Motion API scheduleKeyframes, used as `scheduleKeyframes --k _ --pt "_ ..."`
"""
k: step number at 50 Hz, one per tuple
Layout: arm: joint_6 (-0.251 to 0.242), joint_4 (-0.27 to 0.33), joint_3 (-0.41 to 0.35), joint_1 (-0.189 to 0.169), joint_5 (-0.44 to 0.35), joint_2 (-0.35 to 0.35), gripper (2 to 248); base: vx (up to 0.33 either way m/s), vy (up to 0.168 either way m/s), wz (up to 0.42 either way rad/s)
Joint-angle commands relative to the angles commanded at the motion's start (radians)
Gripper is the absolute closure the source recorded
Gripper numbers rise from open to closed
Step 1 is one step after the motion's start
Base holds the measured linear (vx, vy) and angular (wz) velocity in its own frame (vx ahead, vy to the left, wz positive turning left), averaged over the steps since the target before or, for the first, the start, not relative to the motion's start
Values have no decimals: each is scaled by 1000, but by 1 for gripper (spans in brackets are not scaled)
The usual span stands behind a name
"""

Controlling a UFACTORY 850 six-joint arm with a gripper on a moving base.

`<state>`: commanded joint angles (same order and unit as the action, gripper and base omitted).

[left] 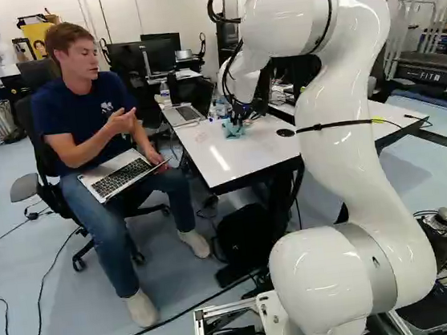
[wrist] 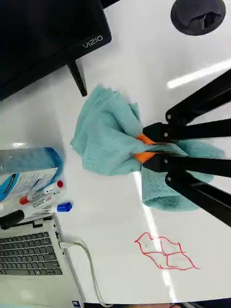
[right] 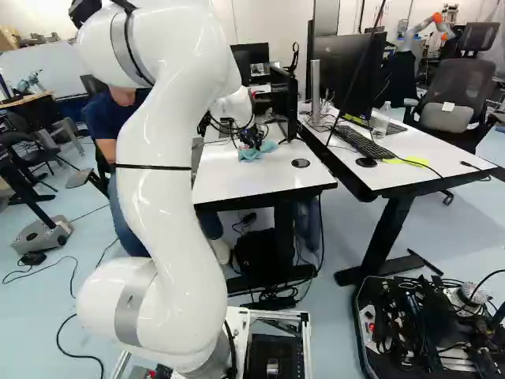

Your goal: Clean the table with the green towel

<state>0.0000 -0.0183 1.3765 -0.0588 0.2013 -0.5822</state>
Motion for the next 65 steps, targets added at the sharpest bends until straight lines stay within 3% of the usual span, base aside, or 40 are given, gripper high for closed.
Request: scheduleKeyframes --k 45,65 --pt "0 0 124 3 0 -89 211 0 0 0" --pt "0 0 117 4 0 -84 211 0 0 0"
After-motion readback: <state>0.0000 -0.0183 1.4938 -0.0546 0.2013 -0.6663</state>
